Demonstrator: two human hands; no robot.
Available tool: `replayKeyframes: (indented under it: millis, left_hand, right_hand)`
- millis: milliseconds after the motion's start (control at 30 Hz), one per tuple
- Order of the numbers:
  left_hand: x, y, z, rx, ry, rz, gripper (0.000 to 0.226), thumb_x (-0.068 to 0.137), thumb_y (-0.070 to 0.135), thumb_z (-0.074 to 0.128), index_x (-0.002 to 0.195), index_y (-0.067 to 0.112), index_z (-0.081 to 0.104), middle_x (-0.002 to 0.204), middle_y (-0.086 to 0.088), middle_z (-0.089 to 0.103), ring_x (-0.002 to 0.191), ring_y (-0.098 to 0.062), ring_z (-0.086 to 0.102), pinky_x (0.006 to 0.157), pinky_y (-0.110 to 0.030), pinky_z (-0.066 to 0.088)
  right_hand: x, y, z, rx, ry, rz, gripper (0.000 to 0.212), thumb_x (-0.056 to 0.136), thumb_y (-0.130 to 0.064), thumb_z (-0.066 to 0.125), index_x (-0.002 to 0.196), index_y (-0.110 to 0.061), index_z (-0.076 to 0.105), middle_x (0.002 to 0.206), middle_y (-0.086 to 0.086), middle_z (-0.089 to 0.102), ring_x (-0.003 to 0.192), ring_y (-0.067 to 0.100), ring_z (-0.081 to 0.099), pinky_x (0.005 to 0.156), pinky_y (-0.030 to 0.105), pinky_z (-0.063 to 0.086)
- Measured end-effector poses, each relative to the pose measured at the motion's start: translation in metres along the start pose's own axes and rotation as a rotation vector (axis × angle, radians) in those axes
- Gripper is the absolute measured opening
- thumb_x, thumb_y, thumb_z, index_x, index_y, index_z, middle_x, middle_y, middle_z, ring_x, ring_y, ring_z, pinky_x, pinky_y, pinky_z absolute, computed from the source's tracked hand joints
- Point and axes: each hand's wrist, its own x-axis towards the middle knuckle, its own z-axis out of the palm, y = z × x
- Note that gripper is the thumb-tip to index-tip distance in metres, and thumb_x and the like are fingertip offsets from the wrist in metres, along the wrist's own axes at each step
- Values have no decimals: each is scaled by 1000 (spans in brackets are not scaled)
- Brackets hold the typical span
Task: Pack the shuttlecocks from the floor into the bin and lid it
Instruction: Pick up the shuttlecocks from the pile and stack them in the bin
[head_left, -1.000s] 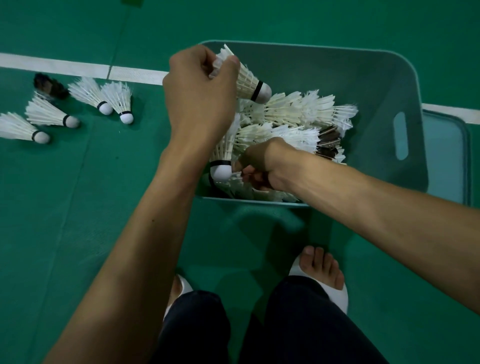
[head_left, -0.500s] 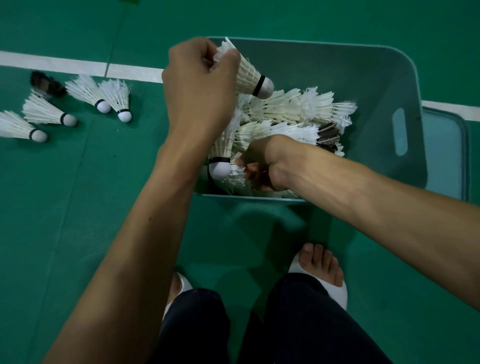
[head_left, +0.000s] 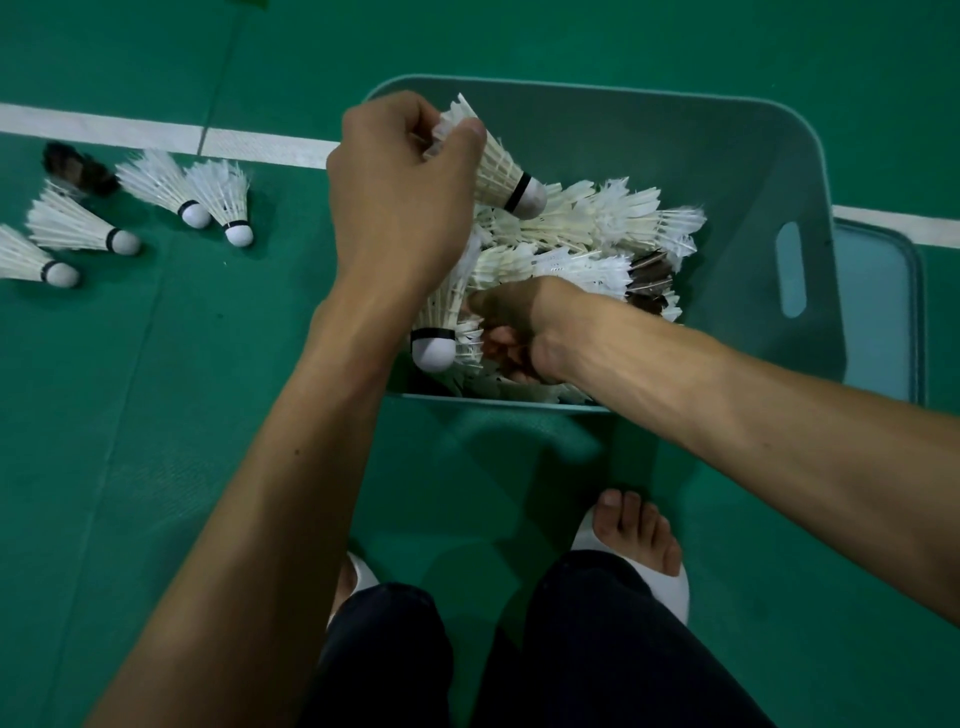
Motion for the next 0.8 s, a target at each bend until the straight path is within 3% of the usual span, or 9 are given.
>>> replayKeyframes:
  millis: [33, 133, 233, 367, 433, 500, 600, 700, 800]
  left_hand:
    - [0, 0, -1, 0, -2, 1, 38, 91, 37, 64, 86, -2, 66, 65, 2, 52, 59, -13, 43, 58, -30, 38]
    - [-1, -1, -4, -7, -16, 5, 36, 92, 36, 64, 86, 0, 66, 67, -1, 56, 60, -13, 45, 59, -30, 40]
    - [0, -1, -7, 2, -36, -7, 36, 91, 36, 65, 86, 0, 66, 64, 2, 53, 57, -11, 43, 56, -29, 36]
    - [4, -1, -10, -6, -198, -45, 34, 89, 35, 67, 84, 2, 67, 70, -4, 60, 61, -13, 48, 59, -28, 37]
    - [7, 2, -9, 7, -364, -87, 27, 90, 30, 71, 81, 4, 70, 69, -3, 62, 59, -11, 50, 59, -25, 38]
    - [7, 7, -7, 9, -556, -136, 22, 92, 23, 73, 85, 2, 72, 66, -1, 62, 55, -6, 52, 55, -18, 41]
    - [8, 8, -2, 32, -724, -119, 18, 91, 17, 73, 87, 0, 73, 69, -7, 62, 56, -4, 54, 57, -15, 43]
    - [8, 4, 2, 63, -735, -107, 20, 94, 20, 70, 91, 1, 76, 83, -19, 68, 67, -8, 57, 61, -15, 45]
    - [6, 6, 6, 42, -682, -133, 27, 97, 31, 67, 103, 6, 74, 89, -11, 71, 71, -7, 59, 62, -19, 45]
  right_hand:
    - [1, 1, -1, 23, -13, -5, 9, 95, -20, 70, 98, -15, 63, 37, -3, 38, 33, 10, 31, 39, 7, 30]
    - [0, 2, -11, 69, -50, -57, 16, 92, -12, 70, 79, -12, 61, 56, 1, 49, 36, 10, 37, 42, 16, 39]
    - [-23, -3, -35, 19, -27, -180, 6, 92, -8, 67, 86, -6, 67, 83, 12, 71, 50, 14, 54, 50, 23, 53]
    - [-61, -15, -82, -585, 322, -614, 10, 86, -16, 78, 93, -9, 78, 83, 4, 79, 70, 17, 74, 69, 40, 65]
    - [-67, -26, -93, -717, 422, -831, 26, 85, -21, 79, 110, -15, 76, 101, -2, 76, 88, 14, 73, 87, 40, 62]
    - [-63, -38, -96, -709, 253, -919, 52, 86, -22, 80, 134, -15, 62, 124, -5, 68, 106, 11, 68, 98, 39, 56]
    - [-53, -44, -95, -738, -12, -851, 43, 86, -15, 81, 126, -12, 67, 107, 1, 76, 92, 9, 73, 85, 44, 62]
    - [-46, -37, -98, -797, 10, -848, 21, 81, -5, 84, 100, -10, 77, 87, 15, 77, 71, 20, 67, 75, 46, 60]
    - [-43, -23, -99, -720, -3, -809, 15, 76, -5, 87, 86, -13, 79, 84, 22, 76, 65, 18, 60, 64, 36, 53]
